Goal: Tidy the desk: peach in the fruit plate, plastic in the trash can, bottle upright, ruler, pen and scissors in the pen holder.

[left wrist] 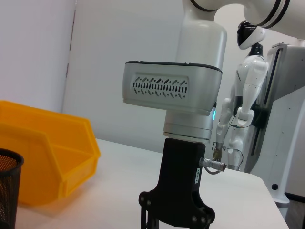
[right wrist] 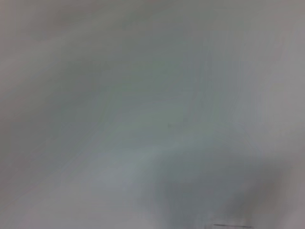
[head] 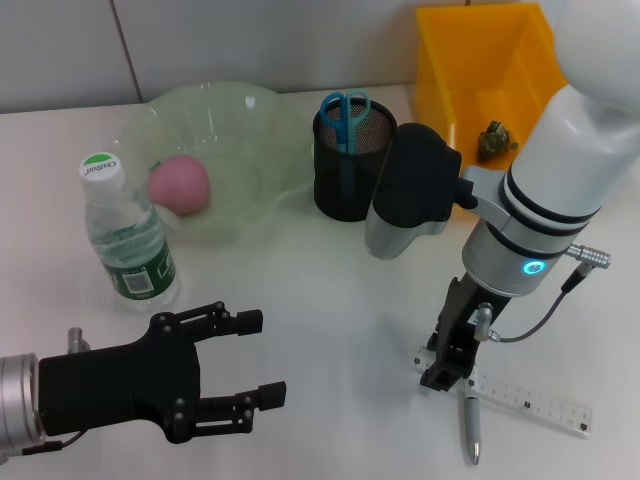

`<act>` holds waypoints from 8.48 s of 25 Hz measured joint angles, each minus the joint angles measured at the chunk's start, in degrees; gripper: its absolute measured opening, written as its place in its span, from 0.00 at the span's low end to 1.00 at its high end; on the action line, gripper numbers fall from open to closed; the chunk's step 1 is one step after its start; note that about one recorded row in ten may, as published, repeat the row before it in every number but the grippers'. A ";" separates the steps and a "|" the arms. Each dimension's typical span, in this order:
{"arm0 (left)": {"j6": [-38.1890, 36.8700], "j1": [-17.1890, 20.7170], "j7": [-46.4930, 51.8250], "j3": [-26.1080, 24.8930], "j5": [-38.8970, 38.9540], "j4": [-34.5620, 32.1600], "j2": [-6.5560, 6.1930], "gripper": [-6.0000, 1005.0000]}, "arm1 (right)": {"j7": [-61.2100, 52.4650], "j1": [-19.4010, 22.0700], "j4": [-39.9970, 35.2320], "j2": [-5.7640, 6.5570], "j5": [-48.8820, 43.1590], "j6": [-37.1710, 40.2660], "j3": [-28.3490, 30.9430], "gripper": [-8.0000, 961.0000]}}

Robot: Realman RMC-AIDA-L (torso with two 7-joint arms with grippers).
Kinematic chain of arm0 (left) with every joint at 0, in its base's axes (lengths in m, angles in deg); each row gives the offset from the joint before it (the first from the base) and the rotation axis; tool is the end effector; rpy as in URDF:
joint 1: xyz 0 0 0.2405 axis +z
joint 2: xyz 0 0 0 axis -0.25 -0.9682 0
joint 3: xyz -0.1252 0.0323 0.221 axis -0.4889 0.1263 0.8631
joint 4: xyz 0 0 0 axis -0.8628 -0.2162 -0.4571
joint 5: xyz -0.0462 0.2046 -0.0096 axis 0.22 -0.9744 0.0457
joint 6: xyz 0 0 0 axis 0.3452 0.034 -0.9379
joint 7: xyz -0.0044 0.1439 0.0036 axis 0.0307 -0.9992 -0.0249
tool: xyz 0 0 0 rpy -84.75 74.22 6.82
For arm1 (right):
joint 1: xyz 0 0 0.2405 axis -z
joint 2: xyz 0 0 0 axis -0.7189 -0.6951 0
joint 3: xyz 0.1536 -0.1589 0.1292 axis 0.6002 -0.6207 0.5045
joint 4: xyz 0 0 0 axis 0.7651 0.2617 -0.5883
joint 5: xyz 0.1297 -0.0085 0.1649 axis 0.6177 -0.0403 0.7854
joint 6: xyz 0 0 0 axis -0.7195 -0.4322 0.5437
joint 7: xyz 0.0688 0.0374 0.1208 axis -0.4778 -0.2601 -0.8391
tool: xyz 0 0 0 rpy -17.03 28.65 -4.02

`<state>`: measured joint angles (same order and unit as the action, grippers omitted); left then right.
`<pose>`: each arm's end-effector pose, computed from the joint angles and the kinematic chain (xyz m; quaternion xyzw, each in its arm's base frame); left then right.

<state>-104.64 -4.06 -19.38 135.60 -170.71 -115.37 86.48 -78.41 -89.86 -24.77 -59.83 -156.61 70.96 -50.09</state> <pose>-0.2590 0.2609 -0.0315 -0.9435 -0.1254 -0.3036 0.0438 0.1698 0.3377 -0.0613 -0.9362 0.1929 -0.2912 0.0378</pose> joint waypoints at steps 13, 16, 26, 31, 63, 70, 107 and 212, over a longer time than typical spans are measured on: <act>-0.73 0.05 0.00 0.00 0.01 0.00 0.00 0.81 | -1.32 0.02 -3.26 0.03 0.21 1.24 1.36 0.40; -0.96 0.07 0.00 0.00 0.01 0.00 0.00 0.81 | -1.36 0.25 -7.13 0.15 0.53 3.59 5.88 0.40; -1.51 -0.14 0.00 0.00 0.01 0.00 0.34 0.81 | -0.95 0.28 -23.56 0.48 2.84 6.22 28.34 0.40; -1.75 -0.39 0.00 0.00 0.01 0.00 0.42 0.81 | -0.69 3.39 -26.38 0.42 9.36 -4.30 30.81 0.40; -2.60 -0.42 -0.61 0.00 0.09 0.09 0.88 0.81 | 17.27 10.77 -4.96 0.09 36.70 -54.50 10.68 0.40; -2.74 -0.47 -0.61 0.00 0.10 0.09 0.87 0.81 | 17.30 10.77 -4.32 0.05 37.04 -56.46 9.89 0.40; -2.87 -0.44 -1.35 -0.71 0.41 0.71 0.52 0.81 | 17.22 12.19 -0.49 0.18 39.27 -61.33 5.15 0.47; -1.91 -3.17 0.17 -2.29 0.39 0.79 1.23 0.81 | -19.66 -12.27 18.90 0.61 -14.47 4.57 28.39 0.70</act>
<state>-106.54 -7.23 -19.22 133.31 -170.32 -114.57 87.71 -98.07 -102.14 -5.87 -59.22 -171.07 75.53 -21.70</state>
